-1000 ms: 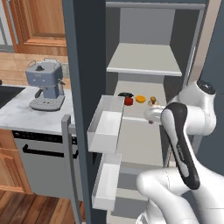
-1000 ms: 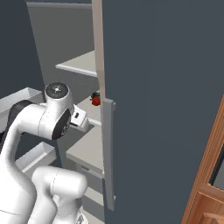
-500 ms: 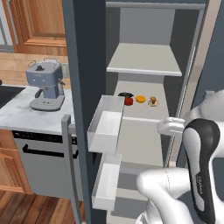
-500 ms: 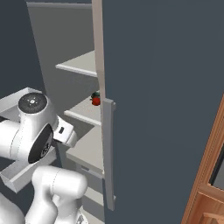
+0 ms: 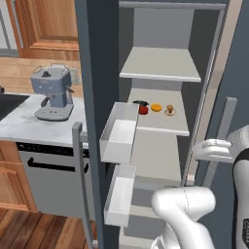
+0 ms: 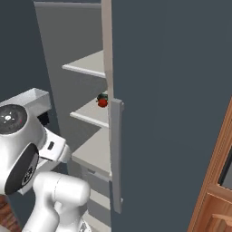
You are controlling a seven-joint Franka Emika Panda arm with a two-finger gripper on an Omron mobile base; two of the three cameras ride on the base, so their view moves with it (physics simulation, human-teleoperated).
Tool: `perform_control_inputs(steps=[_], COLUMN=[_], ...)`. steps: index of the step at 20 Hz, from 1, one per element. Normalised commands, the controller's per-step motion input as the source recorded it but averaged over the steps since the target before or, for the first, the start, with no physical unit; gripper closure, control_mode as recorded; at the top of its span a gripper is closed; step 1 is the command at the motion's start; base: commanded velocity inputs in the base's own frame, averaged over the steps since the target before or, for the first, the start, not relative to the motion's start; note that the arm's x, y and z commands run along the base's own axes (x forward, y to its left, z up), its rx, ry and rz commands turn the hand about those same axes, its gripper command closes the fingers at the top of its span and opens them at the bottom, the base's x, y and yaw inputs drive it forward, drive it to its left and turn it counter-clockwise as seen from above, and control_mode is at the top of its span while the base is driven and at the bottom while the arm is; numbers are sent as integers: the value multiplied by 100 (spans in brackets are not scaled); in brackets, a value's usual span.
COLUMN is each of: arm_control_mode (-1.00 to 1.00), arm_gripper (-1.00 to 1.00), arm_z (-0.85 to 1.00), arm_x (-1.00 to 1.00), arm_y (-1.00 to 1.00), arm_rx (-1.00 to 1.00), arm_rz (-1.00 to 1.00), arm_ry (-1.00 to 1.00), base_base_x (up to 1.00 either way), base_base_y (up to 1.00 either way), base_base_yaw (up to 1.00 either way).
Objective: Take the orange and bell pepper from the highest rack and move them to the second highest rack where the mushroom and eggplant are located, to maximize freezer space. Close the freezer door after rearranging.
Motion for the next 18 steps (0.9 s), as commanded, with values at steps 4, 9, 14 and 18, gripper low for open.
perform_control_inputs(steps=[4, 9, 14, 18], arm_control_mode=[100, 100, 100, 100], arm_gripper=[-100, -100, -100, -100], arm_z=[0, 0, 0, 0], arm_x=[0, 0, 0, 0], arm_y=[0, 0, 0, 0], arm_rx=[0, 0, 0, 0], arm_rz=[0, 0, 0, 0], arm_ry=[0, 0, 0, 0], base_base_x=[-96, -83, -37, 5], base_base_y=[75, 85, 100, 100], base_base_yaw=[-14, -25, -37, -52])
